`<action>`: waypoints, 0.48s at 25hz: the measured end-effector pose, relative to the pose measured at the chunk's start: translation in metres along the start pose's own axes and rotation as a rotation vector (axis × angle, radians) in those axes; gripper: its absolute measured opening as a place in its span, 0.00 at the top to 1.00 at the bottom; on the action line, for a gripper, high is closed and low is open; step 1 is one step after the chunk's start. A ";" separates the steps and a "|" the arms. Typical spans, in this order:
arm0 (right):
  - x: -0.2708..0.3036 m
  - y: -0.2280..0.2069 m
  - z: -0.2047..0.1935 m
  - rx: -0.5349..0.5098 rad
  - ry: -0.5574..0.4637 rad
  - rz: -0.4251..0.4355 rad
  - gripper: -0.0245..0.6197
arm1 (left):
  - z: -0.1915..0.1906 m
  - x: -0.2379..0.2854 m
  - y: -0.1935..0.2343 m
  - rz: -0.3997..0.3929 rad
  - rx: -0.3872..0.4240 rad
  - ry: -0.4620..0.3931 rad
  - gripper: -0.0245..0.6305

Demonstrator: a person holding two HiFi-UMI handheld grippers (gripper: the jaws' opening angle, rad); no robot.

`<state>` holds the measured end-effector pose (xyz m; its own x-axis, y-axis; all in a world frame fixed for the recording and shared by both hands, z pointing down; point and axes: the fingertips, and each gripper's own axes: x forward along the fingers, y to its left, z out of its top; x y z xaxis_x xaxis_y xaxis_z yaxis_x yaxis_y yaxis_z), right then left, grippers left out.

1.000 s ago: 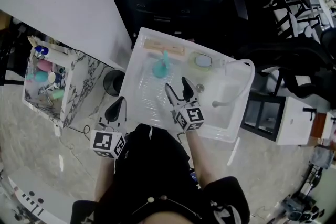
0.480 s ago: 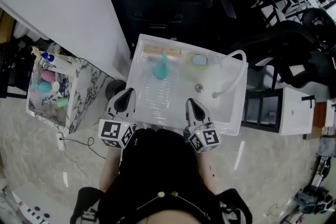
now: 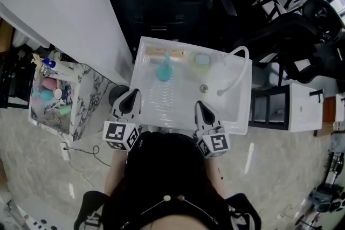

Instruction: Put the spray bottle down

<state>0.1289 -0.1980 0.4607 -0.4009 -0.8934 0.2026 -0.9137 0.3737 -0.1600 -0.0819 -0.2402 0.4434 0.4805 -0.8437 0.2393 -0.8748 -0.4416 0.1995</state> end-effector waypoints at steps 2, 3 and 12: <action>0.002 0.002 -0.003 -0.007 0.013 0.009 0.96 | -0.001 -0.001 0.000 -0.001 -0.004 0.003 0.95; 0.002 0.003 -0.004 -0.010 0.021 0.013 0.96 | -0.002 -0.001 -0.001 -0.003 -0.005 0.004 0.95; 0.004 0.017 -0.016 -0.053 0.083 0.038 0.96 | -0.006 -0.003 -0.008 -0.028 -0.005 0.008 0.95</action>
<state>0.1104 -0.1912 0.4747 -0.4373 -0.8556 0.2771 -0.8992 0.4213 -0.1181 -0.0759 -0.2320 0.4469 0.5057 -0.8283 0.2414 -0.8604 -0.4638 0.2112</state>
